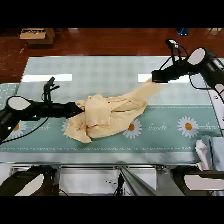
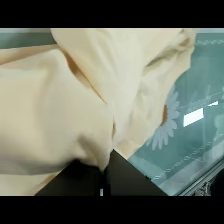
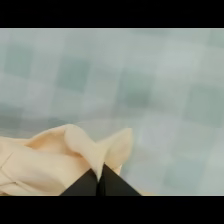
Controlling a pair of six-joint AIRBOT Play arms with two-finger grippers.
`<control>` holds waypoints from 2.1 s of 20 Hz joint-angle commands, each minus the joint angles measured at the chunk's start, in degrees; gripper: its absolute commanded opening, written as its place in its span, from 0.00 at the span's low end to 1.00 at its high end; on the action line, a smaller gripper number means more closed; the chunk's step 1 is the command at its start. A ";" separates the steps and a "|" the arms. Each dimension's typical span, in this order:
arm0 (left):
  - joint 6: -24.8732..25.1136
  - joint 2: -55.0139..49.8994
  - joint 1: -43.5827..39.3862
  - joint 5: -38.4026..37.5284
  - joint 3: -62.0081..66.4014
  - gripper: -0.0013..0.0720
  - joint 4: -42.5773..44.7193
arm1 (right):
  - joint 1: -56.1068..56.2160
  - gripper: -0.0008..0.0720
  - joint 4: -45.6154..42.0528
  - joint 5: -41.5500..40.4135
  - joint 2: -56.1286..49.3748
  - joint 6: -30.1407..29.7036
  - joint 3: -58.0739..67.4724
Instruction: Fold the shirts.
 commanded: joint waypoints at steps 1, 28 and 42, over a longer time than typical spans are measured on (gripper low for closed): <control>1.31 -5.90 -0.57 0.44 -0.61 0.05 0.00 | -0.92 0.06 0.04 -1.11 -0.46 0.24 0.55; 7.91 -5.90 -0.57 -8.37 -0.61 0.05 -0.20 | 15.74 0.68 36.11 -15.89 16.11 2.71 -47.95; 9.42 -3.34 -0.42 -9.60 2.62 0.05 -0.87 | 24.79 0.05 49.75 -35.17 15.21 -2.69 -44.52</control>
